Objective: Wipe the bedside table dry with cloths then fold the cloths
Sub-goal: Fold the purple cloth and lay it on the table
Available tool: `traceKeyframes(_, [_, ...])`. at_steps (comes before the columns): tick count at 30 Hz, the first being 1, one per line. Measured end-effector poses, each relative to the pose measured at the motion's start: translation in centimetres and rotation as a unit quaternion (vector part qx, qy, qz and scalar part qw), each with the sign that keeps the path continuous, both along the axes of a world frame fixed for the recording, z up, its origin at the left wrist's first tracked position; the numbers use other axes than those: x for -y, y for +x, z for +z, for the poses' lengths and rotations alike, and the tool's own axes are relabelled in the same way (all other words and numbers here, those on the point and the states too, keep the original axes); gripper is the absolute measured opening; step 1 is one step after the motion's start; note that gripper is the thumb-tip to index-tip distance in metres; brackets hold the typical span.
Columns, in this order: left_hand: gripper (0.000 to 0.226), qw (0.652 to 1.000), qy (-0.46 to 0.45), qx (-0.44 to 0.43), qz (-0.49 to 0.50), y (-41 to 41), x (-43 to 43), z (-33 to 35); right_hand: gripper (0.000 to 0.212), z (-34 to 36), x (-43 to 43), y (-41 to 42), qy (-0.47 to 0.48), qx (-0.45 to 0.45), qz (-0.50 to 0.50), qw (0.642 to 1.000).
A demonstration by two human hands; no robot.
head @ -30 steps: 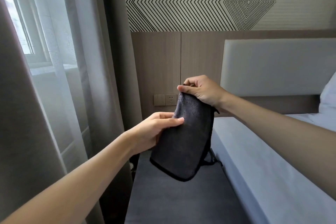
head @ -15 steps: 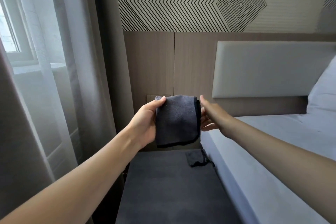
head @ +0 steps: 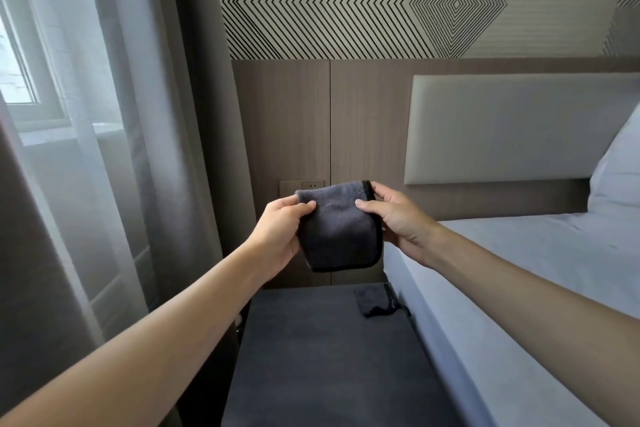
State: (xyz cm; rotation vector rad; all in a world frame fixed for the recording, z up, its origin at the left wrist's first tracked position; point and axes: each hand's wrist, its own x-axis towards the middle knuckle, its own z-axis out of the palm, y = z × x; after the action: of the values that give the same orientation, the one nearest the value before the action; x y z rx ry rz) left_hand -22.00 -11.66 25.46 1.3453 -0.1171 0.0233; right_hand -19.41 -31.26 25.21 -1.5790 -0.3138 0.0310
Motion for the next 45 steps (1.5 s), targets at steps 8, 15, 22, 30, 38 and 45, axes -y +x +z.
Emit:
traceKeyframes(8, [0.036, 0.992, -0.028, 0.087, -0.091, -0.6, -2.0, 1.9, 0.025, 1.5, 1.0, -0.3, 0.169, 0.038, 0.145, 0.974])
traceKeyframes(15, [0.047, 0.962, 0.153, 0.225, -0.022, -0.1, -4.2, 2.3, 0.027, 2.8, 2.5, -0.5, -0.061, 0.148, 0.143, 0.977])
traceKeyframes(22, [0.013, 0.955, 0.224, 0.196, 0.016, -0.1, -4.9, 1.3, 0.039, 3.1, 1.5, -1.2, -0.194, 0.217, 0.064, 0.954])
traceKeyframes(30, [0.015, 0.954, 0.240, 0.170, -0.051, 0.9, -5.4, -1.3, 0.035, -0.1, 0.9, 0.2, -0.288, 0.274, -0.020, 0.918])
traceKeyframes(38, [0.026, 0.965, 0.210, 0.001, -0.154, 3.4, -4.2, -6.5, 0.043, -5.9, 1.2, 4.3, -0.292, 0.191, 0.028, 0.937])
traceKeyframes(45, [0.009, 0.927, 0.365, 0.046, -0.071, 9.6, -1.3, -13.8, 0.012, -9.5, 1.0, 10.7, -0.337, 0.184, 0.072, 0.921])
